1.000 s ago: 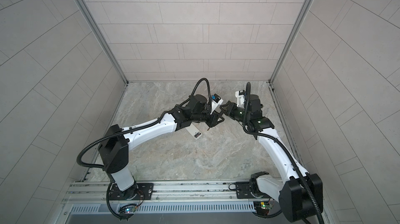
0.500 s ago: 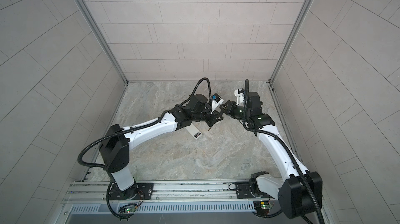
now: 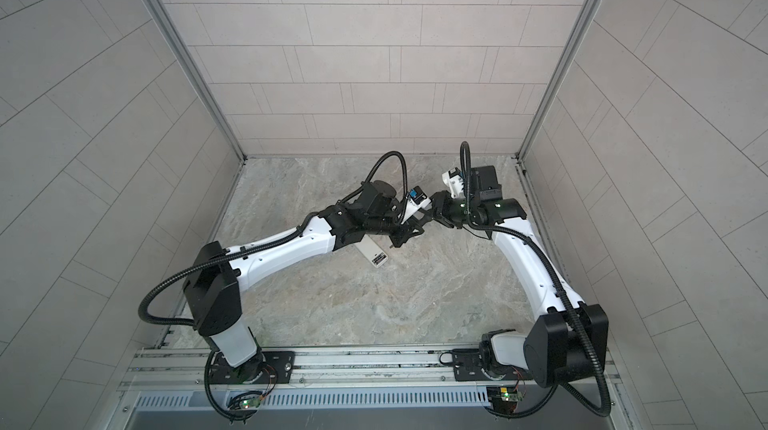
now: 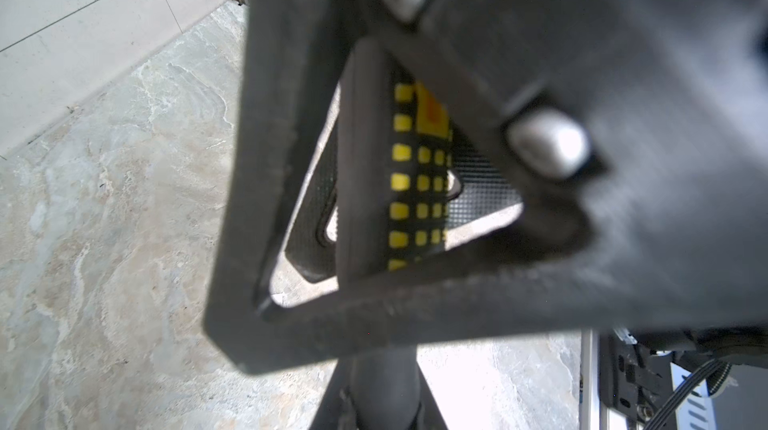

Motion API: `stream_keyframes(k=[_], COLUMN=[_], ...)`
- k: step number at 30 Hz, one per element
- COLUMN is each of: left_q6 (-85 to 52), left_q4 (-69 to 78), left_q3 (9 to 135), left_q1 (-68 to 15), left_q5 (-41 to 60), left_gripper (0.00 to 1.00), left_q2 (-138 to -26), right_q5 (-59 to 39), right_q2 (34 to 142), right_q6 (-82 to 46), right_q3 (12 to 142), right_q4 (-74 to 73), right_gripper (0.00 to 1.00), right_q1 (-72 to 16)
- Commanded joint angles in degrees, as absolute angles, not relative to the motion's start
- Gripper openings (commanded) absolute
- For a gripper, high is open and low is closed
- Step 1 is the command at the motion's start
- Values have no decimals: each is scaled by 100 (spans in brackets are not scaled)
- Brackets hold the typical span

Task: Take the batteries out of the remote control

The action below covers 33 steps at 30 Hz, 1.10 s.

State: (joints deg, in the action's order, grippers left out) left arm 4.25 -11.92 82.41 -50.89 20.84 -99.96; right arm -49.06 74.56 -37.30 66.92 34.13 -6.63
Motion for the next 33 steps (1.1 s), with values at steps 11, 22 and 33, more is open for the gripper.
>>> stream_keyframes(k=[11, 22, 33], left_q6=[723, 659, 300], left_q4=[-1357, -1318, -1402], left_q3=[8498, 8578, 8403], left_q1=[-5087, -5084, -4894], left_q5=[2179, 2286, 1733], left_gripper=[3, 3, 38], left_q2=[-9893, -9931, -9715], right_q5=[-5387, -5297, -5123], right_q2=[7497, 7569, 7534], right_q6=[-3384, -3517, -3486], right_q3=[6695, 6515, 6483], right_q4=[3885, 3709, 3578], right_gripper=[40, 26, 18], right_q1=[-648, -644, -625])
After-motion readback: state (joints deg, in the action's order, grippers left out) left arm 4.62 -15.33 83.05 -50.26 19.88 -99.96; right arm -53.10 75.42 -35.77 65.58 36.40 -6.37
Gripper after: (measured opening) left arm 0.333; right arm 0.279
